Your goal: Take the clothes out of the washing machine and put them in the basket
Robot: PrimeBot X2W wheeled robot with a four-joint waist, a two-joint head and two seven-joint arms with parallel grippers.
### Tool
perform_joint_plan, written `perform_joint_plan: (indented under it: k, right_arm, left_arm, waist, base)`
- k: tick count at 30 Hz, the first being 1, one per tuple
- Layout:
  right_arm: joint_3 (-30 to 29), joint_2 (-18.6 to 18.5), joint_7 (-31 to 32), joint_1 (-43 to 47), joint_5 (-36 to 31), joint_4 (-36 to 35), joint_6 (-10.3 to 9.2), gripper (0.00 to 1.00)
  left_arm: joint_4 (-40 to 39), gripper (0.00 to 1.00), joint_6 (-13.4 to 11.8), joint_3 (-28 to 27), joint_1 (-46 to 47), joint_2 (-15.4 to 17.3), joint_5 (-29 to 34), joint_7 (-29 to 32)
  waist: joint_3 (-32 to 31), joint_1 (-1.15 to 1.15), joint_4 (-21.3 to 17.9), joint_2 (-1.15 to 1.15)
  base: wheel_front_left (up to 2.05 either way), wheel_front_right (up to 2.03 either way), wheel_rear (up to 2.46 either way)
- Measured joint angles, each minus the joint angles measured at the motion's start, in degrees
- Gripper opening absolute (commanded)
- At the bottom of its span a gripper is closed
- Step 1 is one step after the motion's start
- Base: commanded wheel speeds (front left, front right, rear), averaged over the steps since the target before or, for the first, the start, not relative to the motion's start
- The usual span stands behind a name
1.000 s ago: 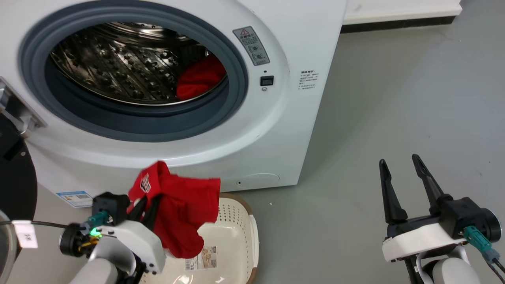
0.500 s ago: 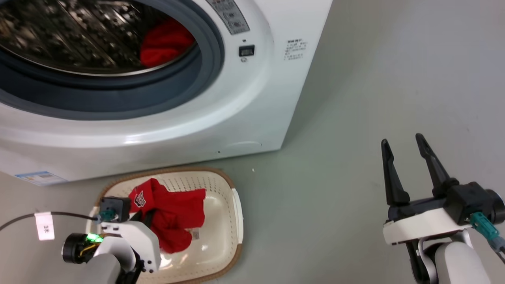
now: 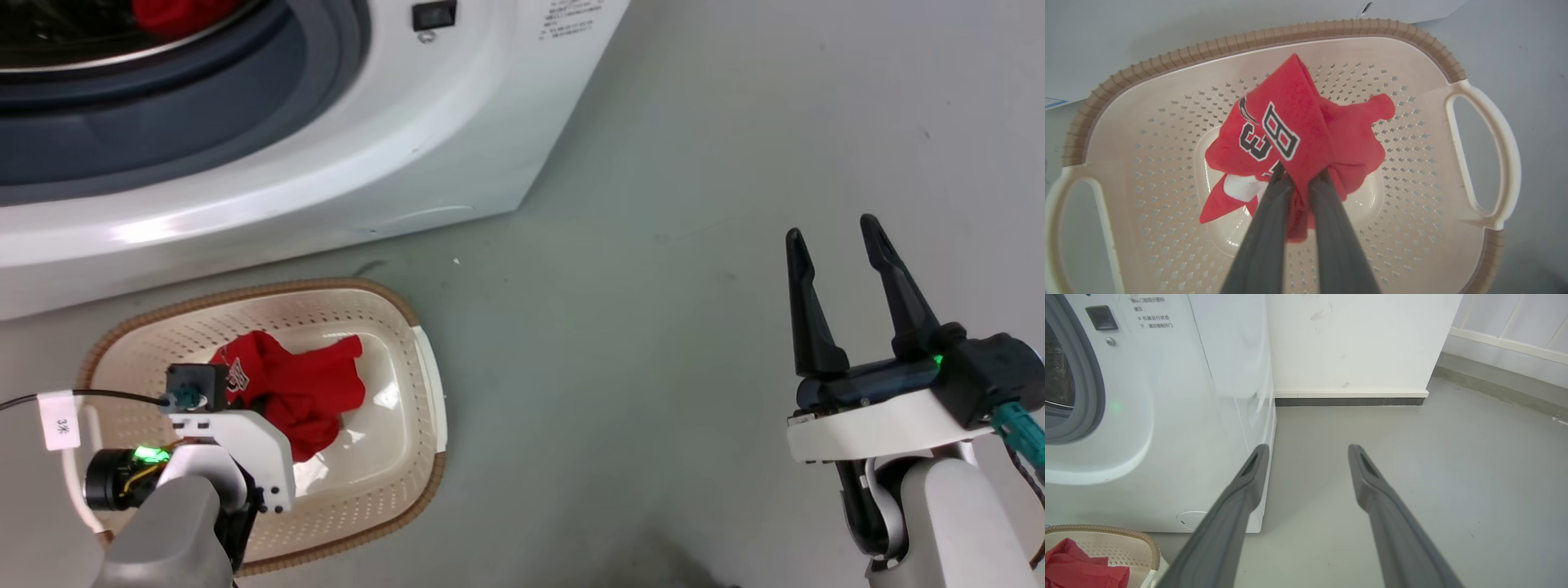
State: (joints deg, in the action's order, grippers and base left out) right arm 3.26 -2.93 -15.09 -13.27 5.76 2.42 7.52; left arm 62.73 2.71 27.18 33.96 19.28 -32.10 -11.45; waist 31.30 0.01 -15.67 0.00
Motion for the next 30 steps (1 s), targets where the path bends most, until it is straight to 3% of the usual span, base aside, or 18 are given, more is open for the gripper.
perform_joint_plan:
  k: [11,13,22,30]
  right_arm:
    - [-0.7,0.0,0.0,-2.0,1.3,-2.4,0.0,1.0]
    - [-0.9,0.0,0.0,-2.0,1.3,-2.3,0.0,1.0]
    - [-0.7,0.0,0.0,-2.0,0.7,-0.3,0.0,1.0]
    - [-1.8,0.0,0.0,-1.3,-0.8,1.6,0.0,1.0]
  left_arm:
    - [6.6,0.0,-0.3,0.5,5.0,-0.8,1.0,-2.8]
    - [7.8,1.0,-0.7,0.2,5.2,-1.5,0.5,-2.9]
    - [7.6,1.0,-1.1,-1.4,4.3,-2.7,-0.5,-3.4]
    - [-1.4,1.0,-0.9,-5.6,-2.1,-3.2,-0.7,-3.6]
  waist:
    - [5.6,0.0,-1.8,0.0]
    - [5.8,0.0,-1.5,0.0]
    - [2.0,0.0,-0.3,0.0]
    - [-4.0,-0.01,1.6,0.0]
  base:
    - [0.0,0.0,0.0]
    - [0.0,0.0,0.0]
    - [0.0,0.0,0.0]
    - [0.0,0.0,0.0]
